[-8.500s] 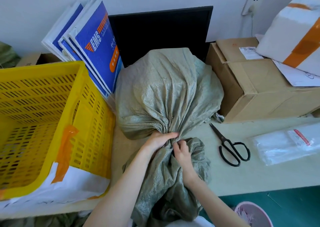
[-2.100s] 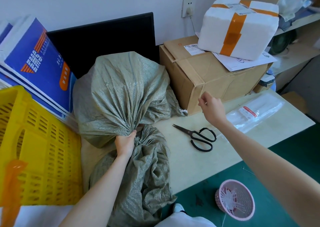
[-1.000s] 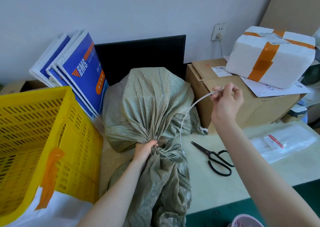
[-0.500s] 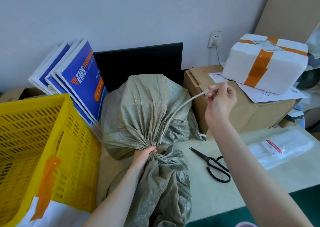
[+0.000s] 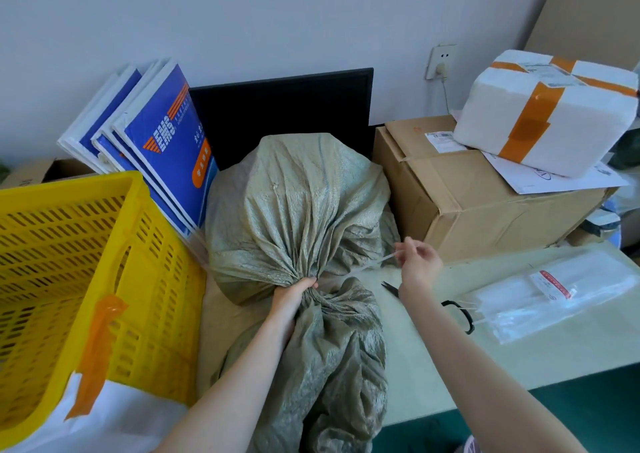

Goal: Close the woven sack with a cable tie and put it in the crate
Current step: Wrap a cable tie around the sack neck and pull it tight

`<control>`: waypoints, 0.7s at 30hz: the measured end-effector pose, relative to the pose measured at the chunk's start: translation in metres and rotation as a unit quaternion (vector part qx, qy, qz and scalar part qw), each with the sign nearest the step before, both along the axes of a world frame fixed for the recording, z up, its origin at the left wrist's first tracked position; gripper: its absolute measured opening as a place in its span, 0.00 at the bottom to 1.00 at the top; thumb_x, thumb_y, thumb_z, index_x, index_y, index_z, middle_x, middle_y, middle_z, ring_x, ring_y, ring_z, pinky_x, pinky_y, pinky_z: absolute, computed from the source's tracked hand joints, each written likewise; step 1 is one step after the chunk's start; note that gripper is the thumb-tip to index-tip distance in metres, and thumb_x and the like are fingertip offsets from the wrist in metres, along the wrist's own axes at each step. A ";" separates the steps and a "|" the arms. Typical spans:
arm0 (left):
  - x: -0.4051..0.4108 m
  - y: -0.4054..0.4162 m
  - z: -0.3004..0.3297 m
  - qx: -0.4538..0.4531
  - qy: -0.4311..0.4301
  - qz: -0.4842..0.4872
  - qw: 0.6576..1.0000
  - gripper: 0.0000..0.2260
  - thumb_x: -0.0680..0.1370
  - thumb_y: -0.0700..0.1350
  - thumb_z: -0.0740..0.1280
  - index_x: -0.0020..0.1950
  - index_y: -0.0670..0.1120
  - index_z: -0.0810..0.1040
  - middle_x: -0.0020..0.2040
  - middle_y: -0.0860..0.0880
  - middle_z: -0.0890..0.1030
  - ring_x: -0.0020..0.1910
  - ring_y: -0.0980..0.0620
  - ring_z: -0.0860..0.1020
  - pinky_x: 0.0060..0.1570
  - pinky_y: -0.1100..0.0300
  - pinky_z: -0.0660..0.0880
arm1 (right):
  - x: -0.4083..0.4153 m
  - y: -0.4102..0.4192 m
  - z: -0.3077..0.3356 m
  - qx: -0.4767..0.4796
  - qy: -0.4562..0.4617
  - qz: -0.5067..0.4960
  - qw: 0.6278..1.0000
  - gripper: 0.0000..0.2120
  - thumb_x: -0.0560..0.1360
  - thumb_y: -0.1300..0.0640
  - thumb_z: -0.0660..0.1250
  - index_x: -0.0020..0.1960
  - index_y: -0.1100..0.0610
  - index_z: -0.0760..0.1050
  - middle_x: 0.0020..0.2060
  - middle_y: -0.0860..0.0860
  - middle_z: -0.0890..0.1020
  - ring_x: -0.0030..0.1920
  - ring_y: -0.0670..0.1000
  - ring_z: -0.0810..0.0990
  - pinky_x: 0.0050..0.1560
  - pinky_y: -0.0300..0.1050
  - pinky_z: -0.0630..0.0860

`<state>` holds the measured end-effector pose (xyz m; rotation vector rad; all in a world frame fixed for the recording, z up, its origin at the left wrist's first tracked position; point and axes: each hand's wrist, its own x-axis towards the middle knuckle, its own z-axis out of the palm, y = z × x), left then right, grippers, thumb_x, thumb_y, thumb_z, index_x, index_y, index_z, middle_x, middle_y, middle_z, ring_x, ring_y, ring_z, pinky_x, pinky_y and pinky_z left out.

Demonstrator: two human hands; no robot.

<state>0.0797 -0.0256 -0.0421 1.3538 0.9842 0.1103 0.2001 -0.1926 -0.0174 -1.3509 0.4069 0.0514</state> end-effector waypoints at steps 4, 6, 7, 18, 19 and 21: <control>-0.002 -0.001 0.001 0.011 -0.004 0.001 1.000 0.05 0.73 0.44 0.71 0.40 0.43 0.81 0.52 0.48 0.78 0.52 0.49 0.74 0.49 0.63 0.63 | -0.010 0.011 -0.026 0.027 0.028 0.128 0.991 0.07 0.78 0.64 0.63 0.51 0.67 0.77 0.39 0.57 0.82 0.37 0.50 0.81 0.38 0.36 0.78; -0.003 -0.002 0.002 0.016 -0.009 0.006 1.000 0.05 0.73 0.43 0.71 0.38 0.43 0.81 0.53 0.48 0.79 0.52 0.49 0.75 0.50 0.63 0.64 | -0.013 0.016 -0.032 0.011 0.034 0.190 0.981 0.08 0.78 0.67 0.61 0.54 0.68 0.77 0.41 0.58 0.82 0.40 0.52 0.82 0.41 0.37 0.79; -0.002 -0.002 0.001 0.016 -0.008 0.005 1.000 0.05 0.73 0.43 0.71 0.39 0.43 0.81 0.53 0.48 0.79 0.52 0.49 0.75 0.50 0.63 0.64 | -0.014 0.019 -0.034 -0.012 0.035 0.217 0.975 0.08 0.78 0.69 0.60 0.54 0.67 0.76 0.42 0.59 0.83 0.40 0.53 0.83 0.42 0.39 0.80; -0.008 0.003 0.021 -0.056 0.097 -0.083 0.990 0.26 0.68 0.58 0.72 0.61 0.46 0.79 0.59 0.47 0.80 0.52 0.47 0.78 0.47 0.59 0.72 | -0.026 0.032 -0.023 0.035 0.108 0.267 0.957 0.07 0.80 0.68 0.56 0.53 0.68 0.72 0.47 0.65 0.80 0.45 0.60 0.82 0.49 0.49 0.79; -0.008 0.003 0.020 -0.066 0.099 -0.079 0.990 0.26 0.67 0.59 0.73 0.60 0.46 0.80 0.58 0.45 0.81 0.51 0.46 0.79 0.45 0.59 0.73 | -0.027 0.033 -0.022 0.062 0.124 0.263 0.955 0.07 0.80 0.68 0.56 0.53 0.68 0.71 0.47 0.66 0.79 0.44 0.60 0.81 0.49 0.49 0.78; -0.010 0.001 0.024 -0.090 0.089 -0.068 0.990 0.23 0.70 0.56 0.71 0.61 0.45 0.79 0.55 0.44 0.81 0.47 0.47 0.80 0.39 0.60 0.73 | -0.028 0.032 -0.021 0.098 0.151 0.260 0.949 0.07 0.80 0.70 0.55 0.55 0.69 0.70 0.47 0.66 0.79 0.45 0.60 0.81 0.49 0.49 0.78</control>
